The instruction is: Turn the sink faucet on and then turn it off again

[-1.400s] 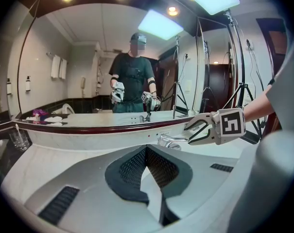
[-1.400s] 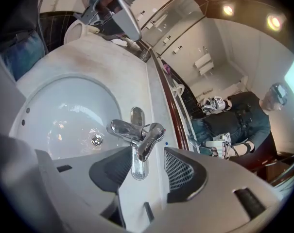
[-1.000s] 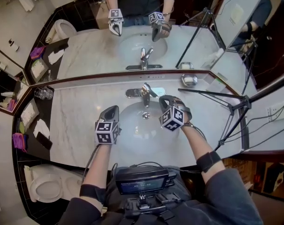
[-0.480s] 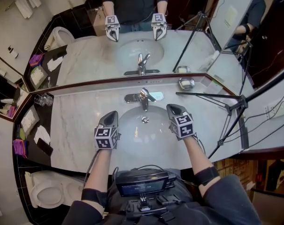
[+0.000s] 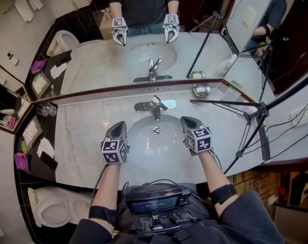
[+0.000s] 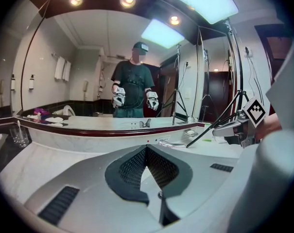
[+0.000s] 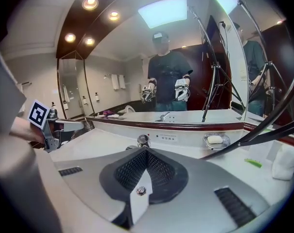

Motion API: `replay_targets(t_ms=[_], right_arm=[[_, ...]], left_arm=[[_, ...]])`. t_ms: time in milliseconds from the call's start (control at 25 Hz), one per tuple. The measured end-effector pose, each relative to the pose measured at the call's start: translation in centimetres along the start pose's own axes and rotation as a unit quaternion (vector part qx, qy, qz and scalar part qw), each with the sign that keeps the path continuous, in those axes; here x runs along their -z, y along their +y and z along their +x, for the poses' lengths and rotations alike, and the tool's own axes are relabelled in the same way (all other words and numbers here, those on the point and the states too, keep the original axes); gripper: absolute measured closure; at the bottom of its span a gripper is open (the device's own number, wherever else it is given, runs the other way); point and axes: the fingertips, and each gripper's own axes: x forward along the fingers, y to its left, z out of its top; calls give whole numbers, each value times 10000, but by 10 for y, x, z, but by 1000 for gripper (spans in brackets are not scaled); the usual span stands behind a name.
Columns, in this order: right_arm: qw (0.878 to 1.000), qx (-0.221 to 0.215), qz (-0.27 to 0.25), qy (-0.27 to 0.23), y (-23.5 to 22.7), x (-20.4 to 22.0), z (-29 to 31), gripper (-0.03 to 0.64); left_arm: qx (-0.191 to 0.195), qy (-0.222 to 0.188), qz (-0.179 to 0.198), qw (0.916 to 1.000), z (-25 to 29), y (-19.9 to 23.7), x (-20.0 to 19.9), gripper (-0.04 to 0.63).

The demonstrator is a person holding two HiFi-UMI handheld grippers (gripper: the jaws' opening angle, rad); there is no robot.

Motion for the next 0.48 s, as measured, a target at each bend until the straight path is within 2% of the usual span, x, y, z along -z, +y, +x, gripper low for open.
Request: replay_targets(t_ms=[200,360,480], right_arm=[[10000,-4,-10,23,0,2,2,598],[10000,-1,-36,82,-3,6,2,598],[9999,10,-23,124,-7,11,3,598]], left_arm=[[71,53,364,9993,10,-8,2,587],[382,151,917,9949,30,-28,1,515],[725,254,1491,9858,45,-53,-6,460]])
